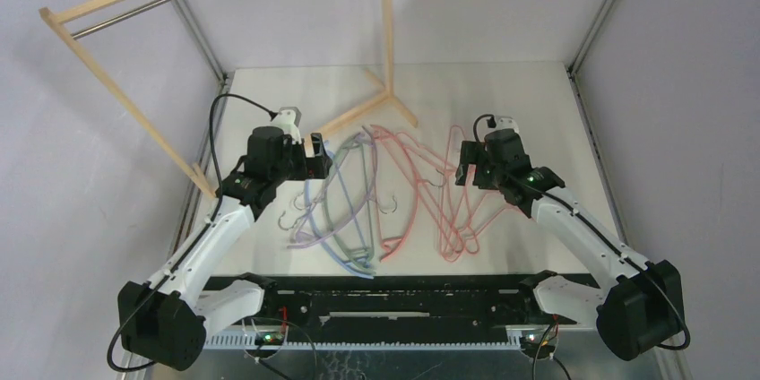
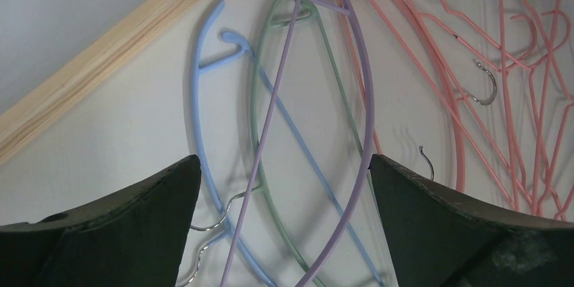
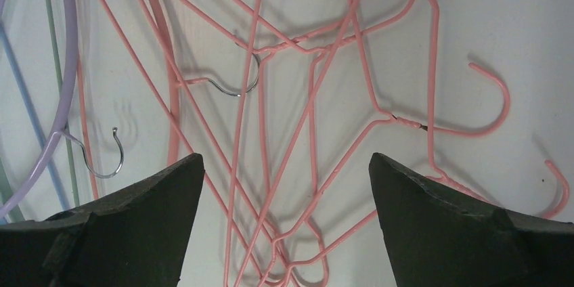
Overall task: Organize the hangers
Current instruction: Pick up the hanger at the center of the board.
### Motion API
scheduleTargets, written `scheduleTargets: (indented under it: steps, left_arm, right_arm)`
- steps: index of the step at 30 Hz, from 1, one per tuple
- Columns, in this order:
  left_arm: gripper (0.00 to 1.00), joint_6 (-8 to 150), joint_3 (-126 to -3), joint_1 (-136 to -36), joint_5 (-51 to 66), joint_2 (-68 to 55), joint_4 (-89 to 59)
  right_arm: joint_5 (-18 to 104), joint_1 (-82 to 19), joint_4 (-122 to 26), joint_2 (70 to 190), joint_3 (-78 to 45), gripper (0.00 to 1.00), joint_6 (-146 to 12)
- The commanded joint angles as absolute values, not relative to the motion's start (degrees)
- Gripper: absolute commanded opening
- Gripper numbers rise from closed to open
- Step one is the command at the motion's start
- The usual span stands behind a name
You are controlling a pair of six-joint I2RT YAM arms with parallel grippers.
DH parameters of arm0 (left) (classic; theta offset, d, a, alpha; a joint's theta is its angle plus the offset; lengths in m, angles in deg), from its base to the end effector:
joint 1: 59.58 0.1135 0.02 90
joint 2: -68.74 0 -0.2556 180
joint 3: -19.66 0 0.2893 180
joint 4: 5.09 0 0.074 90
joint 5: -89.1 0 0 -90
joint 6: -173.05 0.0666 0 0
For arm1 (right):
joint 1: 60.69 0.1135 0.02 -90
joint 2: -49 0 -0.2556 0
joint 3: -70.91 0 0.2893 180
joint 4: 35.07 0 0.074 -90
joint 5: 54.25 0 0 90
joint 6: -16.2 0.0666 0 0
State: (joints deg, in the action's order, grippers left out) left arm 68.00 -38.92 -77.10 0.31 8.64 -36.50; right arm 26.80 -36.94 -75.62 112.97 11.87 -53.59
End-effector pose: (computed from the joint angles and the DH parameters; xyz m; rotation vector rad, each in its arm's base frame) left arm 0.2855 -0.0916 0.2510 0.0591 2.1656 -0.3523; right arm 0.2733 0.1090 0.2186 0.0027 2.3603 0.1902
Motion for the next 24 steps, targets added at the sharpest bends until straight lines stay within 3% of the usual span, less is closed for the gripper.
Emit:
scheduleTargets:
  steps: [1, 4, 11, 22, 24]
  left_arm:
    - [1.00, 68.2, -41.8, -77.4, 0.1, 9.4, -34.9]
    - [1.00, 68.2, -41.6, -77.4, 0.1, 9.5, -34.9]
    - [1.00, 68.3, -40.3, -77.4, -0.1, 10.4, -34.9]
    - [1.00, 69.7, -40.1, -77.4, -1.8, 11.4, -36.0]
    - [1.00, 69.6, -39.9, -77.4, -2.0, 11.7, -36.1]
  right_arm:
    - [24.9, -37.4, -75.7, 112.5, 12.2, 1.00, -49.8]
    - [27.6, -39.8, -75.1, 112.5, 13.4, 0.98, -48.8]
    - [38.1, -51.4, -75.4, 116.5, 15.0, 0.72, -44.0]
    - [39.7, -52.0, -73.4, 124.5, 12.6, 0.59, -41.5]
    - [39.2, -51.5, -74.4, 127.5, 10.2, 0.53, -41.8]
